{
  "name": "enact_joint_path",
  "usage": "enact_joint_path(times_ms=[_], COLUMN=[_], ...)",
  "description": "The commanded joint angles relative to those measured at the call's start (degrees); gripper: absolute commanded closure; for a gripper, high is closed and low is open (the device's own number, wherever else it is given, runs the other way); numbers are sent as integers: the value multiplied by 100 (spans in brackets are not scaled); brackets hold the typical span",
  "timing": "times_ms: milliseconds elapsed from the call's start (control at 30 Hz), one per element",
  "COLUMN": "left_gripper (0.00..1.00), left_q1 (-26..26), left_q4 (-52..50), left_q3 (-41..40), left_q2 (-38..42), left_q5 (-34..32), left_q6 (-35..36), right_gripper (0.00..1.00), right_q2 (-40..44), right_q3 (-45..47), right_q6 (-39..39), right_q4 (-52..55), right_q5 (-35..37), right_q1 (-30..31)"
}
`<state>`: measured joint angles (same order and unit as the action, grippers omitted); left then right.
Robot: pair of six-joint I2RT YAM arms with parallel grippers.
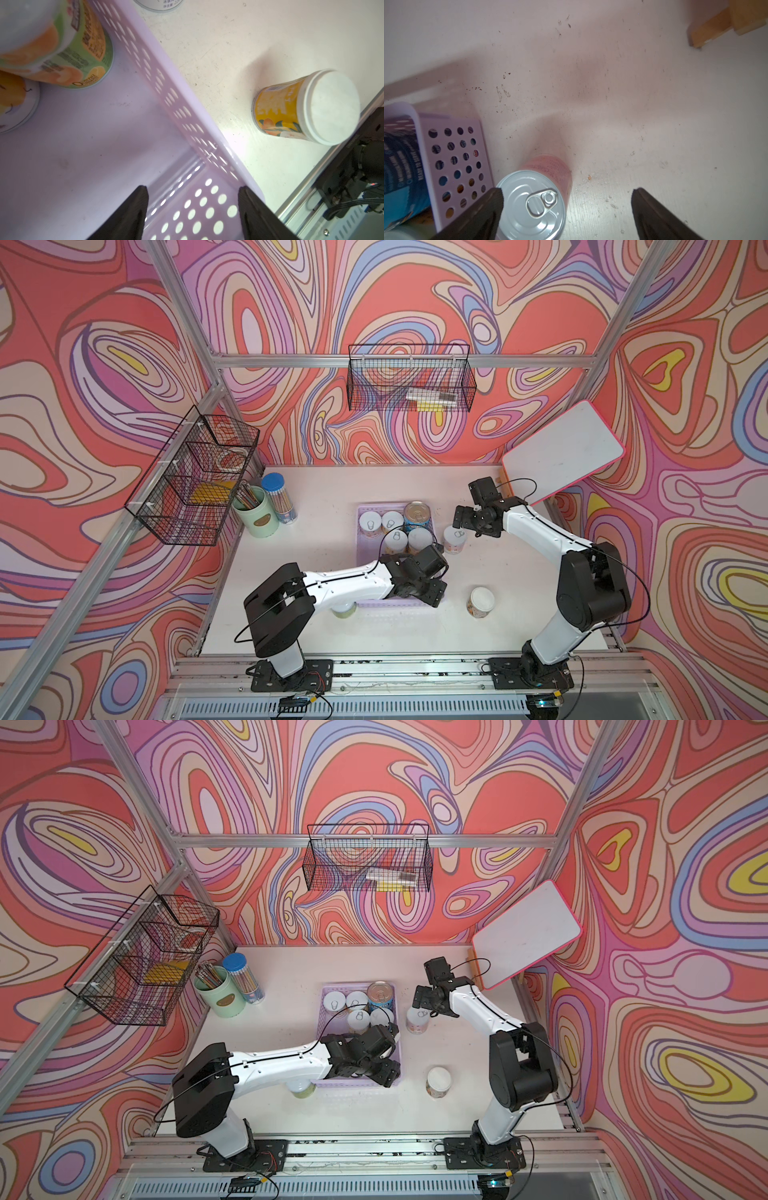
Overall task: Put the canned food in the basket
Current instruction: Pick up the canned food from the center of the board.
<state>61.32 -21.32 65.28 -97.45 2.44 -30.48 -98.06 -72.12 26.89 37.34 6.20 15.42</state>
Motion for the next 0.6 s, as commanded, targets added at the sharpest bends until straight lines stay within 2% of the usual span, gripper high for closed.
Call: enact_joint_path(times_ms=[0,267,400,567], left_gripper=[26,27,27,24], left_q1=[242,337,337,295], left_q4=[97,302,417,553], left_q3=[107,40,-268,-604], left_q2=[-189,-136,304,948], left_q5=[261,258,-142,-668], left_q6=[-53,-140,-175,-125], right_gripper=[2,2,2,2], right_q2=[-154,-482,-606,-798], right_q3=[-257,-475,-604,-799], right_q6=[33,-165,-259,-332], right_q4=[189,432,464,641], right_q5=[-161,-569,-756,-630], right_q1=[5,14,39,161])
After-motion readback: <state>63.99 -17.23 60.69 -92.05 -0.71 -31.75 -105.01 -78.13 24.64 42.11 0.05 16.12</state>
